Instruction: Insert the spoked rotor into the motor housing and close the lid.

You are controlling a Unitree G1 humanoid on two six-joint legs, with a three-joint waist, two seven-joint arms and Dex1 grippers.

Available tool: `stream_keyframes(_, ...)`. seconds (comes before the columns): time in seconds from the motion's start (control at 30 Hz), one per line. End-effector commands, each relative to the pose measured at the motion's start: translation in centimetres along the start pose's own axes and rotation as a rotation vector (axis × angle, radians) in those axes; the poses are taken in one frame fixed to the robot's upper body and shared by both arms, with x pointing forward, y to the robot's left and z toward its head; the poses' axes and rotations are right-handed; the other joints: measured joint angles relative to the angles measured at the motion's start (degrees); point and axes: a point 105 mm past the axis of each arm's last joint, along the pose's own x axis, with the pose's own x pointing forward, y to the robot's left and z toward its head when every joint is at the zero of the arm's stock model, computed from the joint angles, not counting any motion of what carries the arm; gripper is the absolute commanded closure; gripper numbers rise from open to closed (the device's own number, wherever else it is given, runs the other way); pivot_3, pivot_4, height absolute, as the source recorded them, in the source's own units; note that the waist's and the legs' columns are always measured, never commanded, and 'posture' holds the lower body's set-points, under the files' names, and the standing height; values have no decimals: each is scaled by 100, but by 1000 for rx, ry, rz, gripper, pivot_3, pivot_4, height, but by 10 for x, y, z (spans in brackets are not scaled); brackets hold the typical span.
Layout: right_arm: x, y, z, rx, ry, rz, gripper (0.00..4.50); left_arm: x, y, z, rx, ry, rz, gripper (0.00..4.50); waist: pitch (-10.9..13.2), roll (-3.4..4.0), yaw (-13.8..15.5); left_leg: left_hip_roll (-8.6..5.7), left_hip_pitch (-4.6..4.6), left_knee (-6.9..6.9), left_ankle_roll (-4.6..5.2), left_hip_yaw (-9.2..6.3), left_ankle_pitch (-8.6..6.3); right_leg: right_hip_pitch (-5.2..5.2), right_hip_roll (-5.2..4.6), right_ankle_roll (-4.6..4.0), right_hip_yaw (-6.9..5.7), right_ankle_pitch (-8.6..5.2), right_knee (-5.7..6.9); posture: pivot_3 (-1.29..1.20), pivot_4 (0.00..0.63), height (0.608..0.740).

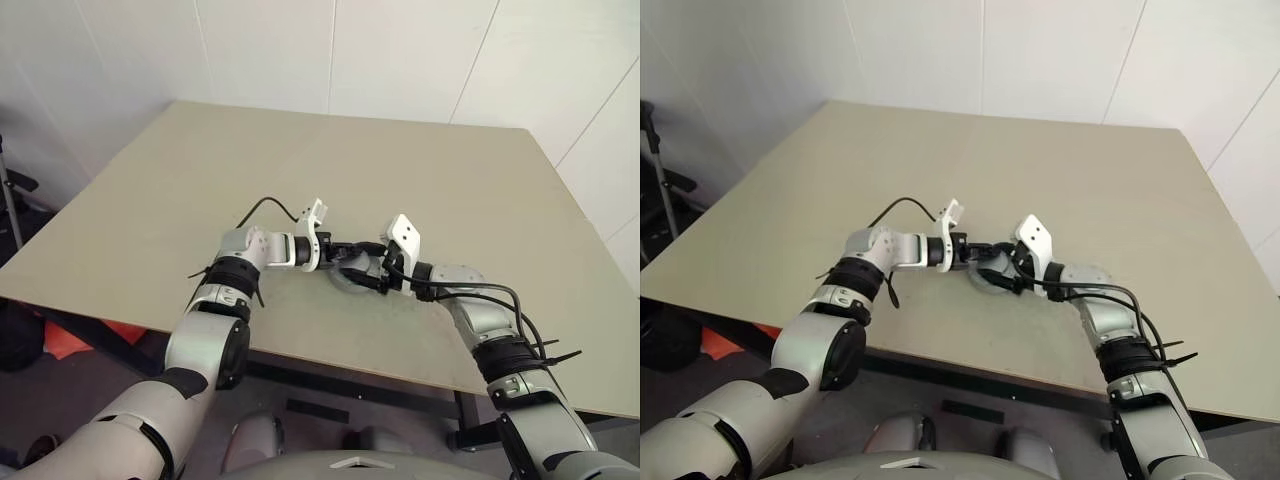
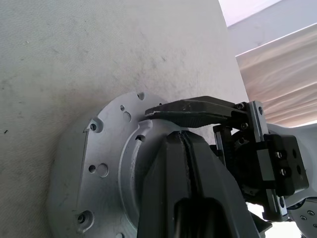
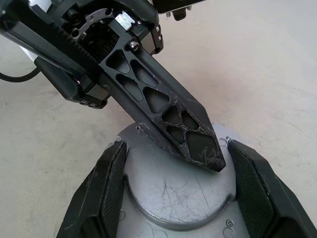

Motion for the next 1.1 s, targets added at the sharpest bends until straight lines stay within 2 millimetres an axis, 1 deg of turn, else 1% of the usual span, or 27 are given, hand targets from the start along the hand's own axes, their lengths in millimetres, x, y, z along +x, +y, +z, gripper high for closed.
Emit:
stream_keyframes(0.03, -6, -3, -19, 58, 76, -28, 63, -5, 13, -4, -1, 14, 56, 4500, 0, 0, 1, 0, 0, 0, 0, 0, 0, 0, 0, 0, 0, 0, 0, 0, 0, 740)
stream_keyframes(0.2, -6, 2, -17, 45, 73, -9, 25, -10, 16, 3, -5, -18, 67, 4500, 0, 0, 0, 0, -4, -10, 0, 0, -1, -5, 0, 0, 0, 0, -3, 0, 0, 740)
stream_keyframes(0.3, -8, 1, -19, 42, 76, -11, 25, -12, 16, 8, -4, -34, 69, 4500, 0, 0, -1, 0, -9, -12, 2, 1, 0, -9, 0, 0, 0, 0, -5, 0, 0, 740)
stream_keyframes(0.43, -13, -3, -15, 51, 67, -8, 25, -15, 14, 13, -7, -48, 56, 4500, 4, 2, 7, -1, -12, -13, 3, 1, -3, -9, 0, -1, -1, 0, -13, 0, 0, 740)
stream_keyframes(0.53, -15, -7, -14, 44, 64, -18, 25, -12, 6, 9, -3, -15, 16, 4500, 4, 2, 24, -2, -19, -14, 11, 1, -5, -10, -1, -1, -2, 0, -21, 0, 0, 740)
stream_keyframes(0.63, -16, -10, -13, 41, 61, -26, 25, -8, 4, 0, 21, 35, 12, 4500, 5, 2, 25, -3, -22, -14, 17, 2, -7, -10, -2, -1, -2, 0, -26, 0, 0, 740)
stream_keyframes(0.7, -16, -11, -12, 42, 55, -31, 25, -7, 1, -2, 28, 47, 0, 4500, 5, 2, 29, -3, -22, -14, 18, 3, -7, -10, -3, -1, -2, 1, -26, 0, 0, 740)
stream_keyframes(0.9, -17, -14, 1, 87, -5, -35, 25, -9, 1, -2, 35, 47, -3, 4500, 6, 4, 36, -3, -23, -14, 24, 3, -3, -11, -3, -1, -2, 1, -26, 0, 0, 740)
stream_keyframes(1.03, -22, -17, 23, 106, -72, -20, 25, -9, 1, -1, 34, 43, -1, 4500, 10, 6, 38, -3, -27, -14, 29, 3, -1, -13, -2, -1, -2, 1, -27, 0, 0, 740)
stream_keyframes(1.1, -24, -16, 30, 102, -86, -3, 25, -9, 1, -1, 34, 41, 0, 4500, 12, 6, 40, -3, -34, -15, 30, 3, -1, -19, -2, -1, -2, 1, -27, 0, 0, 740)
